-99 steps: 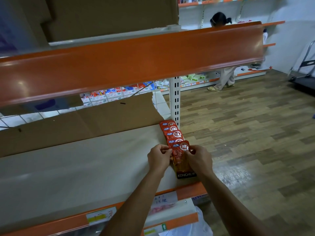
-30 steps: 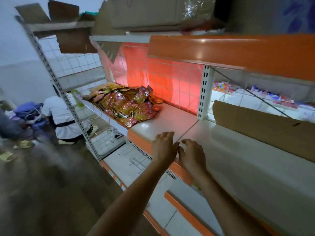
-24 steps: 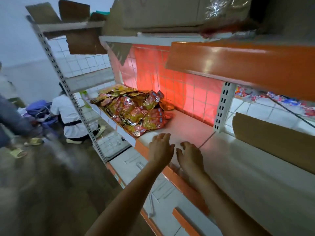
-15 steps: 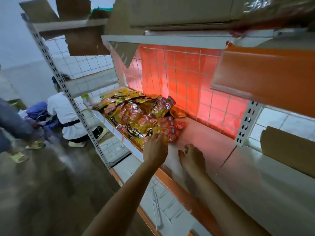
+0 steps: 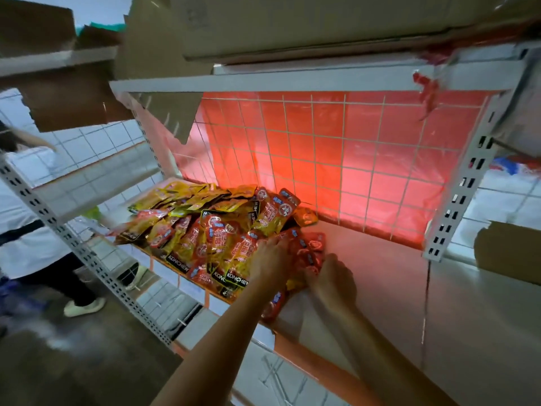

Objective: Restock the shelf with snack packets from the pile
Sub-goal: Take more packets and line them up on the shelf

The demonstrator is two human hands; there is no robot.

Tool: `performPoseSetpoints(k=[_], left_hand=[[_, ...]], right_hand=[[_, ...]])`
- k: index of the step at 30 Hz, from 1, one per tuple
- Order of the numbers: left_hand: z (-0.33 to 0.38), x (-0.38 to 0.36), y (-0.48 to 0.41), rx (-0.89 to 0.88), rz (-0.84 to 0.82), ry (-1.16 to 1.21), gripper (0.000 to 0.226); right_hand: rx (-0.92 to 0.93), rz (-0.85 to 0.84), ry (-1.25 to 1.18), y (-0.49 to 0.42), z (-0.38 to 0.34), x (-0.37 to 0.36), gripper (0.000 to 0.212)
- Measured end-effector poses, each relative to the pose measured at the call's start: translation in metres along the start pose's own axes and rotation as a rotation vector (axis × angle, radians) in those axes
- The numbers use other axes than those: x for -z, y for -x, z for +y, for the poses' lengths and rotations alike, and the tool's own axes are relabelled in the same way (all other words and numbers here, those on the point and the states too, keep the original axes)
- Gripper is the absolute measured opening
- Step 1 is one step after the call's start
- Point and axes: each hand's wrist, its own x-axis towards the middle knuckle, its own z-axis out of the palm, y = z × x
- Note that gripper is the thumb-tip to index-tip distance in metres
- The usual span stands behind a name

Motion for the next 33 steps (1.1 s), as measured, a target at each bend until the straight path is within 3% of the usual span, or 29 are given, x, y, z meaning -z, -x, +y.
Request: performPoseSetpoints(k=[8,14,17,24,27,33], left_hand=[[-0.004,0.0,-0.017,-0.025,0.072,-0.008,0.035],[0.025,0.007,-0.017,-0.124,0.169,0.2,0.033],[0.05,0.007,-0.013,-0.191,0.189,0.287,0.021],[0.121,-0.006,0.014,-0.286,0.088,0.65,0.018],[0.154,-0.016,0.027,-0.245,-0.027,0.777,0.018],[0.233,-0.04,0.059,-0.358,-0.159,0.82,0.02]], right_hand=[[-0.076,0.069,-0.114,-0.002,-0.005,0.006,0.051],[-0.038,0.276,-0.429,0.006,0.001,0.03,0.034],[-0.045,0.368,-0.597,0.01,0.01,0.048,0.031],[-0.18,0.571,-0.955,0.033,0.059,0.091,0.013],[-0.182,0.625,-0.981,0.049,0.088,0.11,0.011],[-0.21,0.732,-0.922,0.086,0.157,0.157,0.016]])
